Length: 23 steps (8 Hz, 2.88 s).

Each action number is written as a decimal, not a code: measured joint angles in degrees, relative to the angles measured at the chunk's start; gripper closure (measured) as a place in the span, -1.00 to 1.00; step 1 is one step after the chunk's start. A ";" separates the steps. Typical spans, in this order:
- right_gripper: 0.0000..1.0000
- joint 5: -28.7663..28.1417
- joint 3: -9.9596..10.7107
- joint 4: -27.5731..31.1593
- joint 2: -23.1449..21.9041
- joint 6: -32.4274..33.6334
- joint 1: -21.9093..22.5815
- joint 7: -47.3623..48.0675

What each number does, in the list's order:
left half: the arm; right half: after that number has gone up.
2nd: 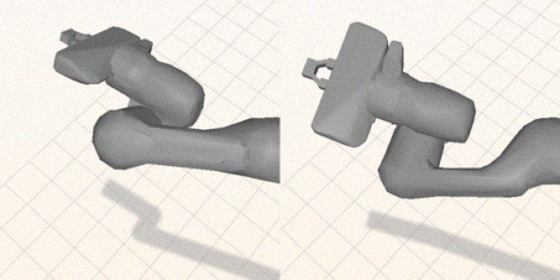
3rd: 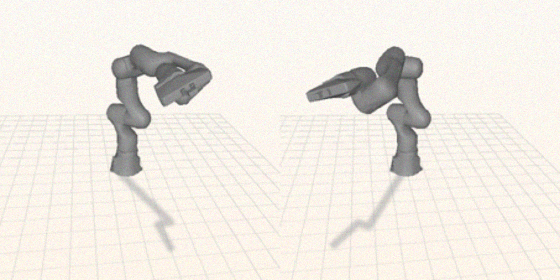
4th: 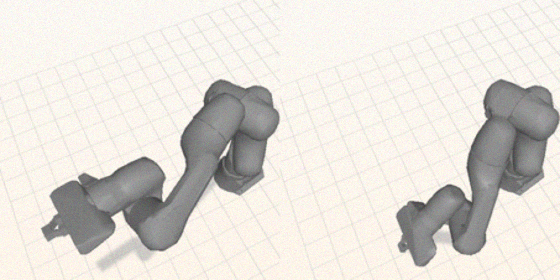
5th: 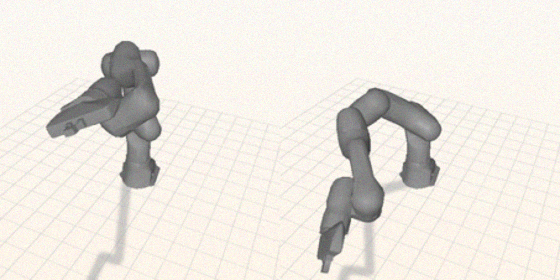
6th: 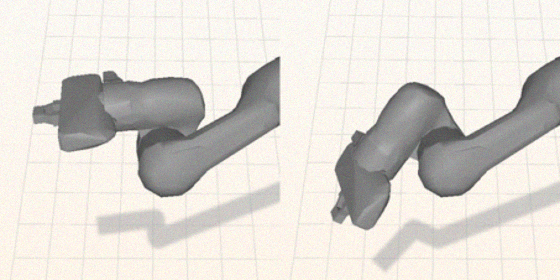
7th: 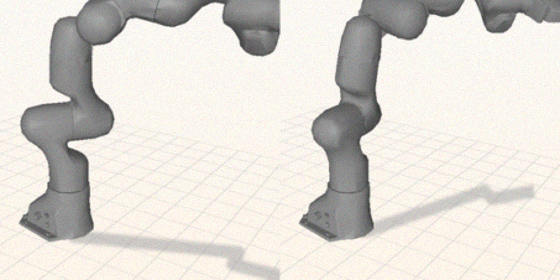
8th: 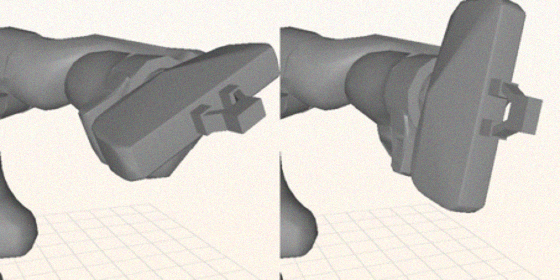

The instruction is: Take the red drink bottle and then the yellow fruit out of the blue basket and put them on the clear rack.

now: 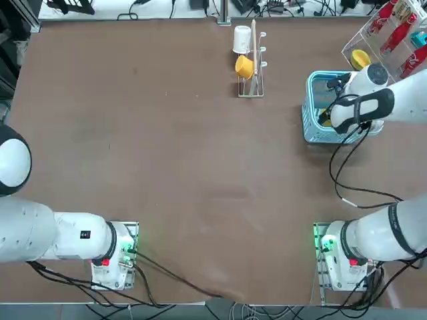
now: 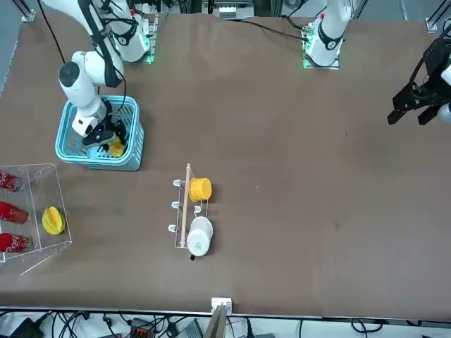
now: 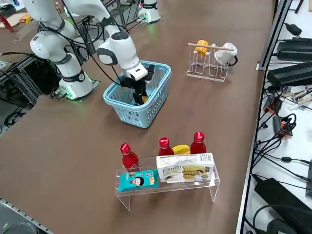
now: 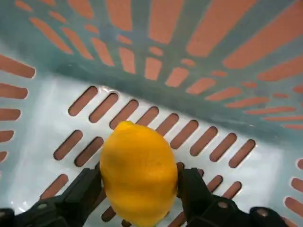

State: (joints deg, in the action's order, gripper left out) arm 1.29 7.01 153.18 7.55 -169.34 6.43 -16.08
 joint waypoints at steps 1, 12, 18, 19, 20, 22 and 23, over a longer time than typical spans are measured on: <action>-0.91 0.00 0.00 -0.06 0.19 -0.28 0.04 0.00; -0.70 3.20 0.73 -13.64 -18.84 44.59 -0.63 2.43; -0.70 11.44 1.12 -38.77 -9.12 62.91 -6.91 -3.82; -0.70 13.84 1.12 -41.62 -5.78 62.24 -7.21 -5.38; -0.70 16.10 1.11 -44.55 -2.17 60.83 -7.23 -6.65; -0.70 19.18 1.11 -47.87 4.08 55.67 -7.56 -7.39; -0.70 20.43 1.11 -48.25 6.90 52.28 -8.05 -7.47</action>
State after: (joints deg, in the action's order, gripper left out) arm 21.72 8.12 104.94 14.45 -117.06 -1.62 -23.55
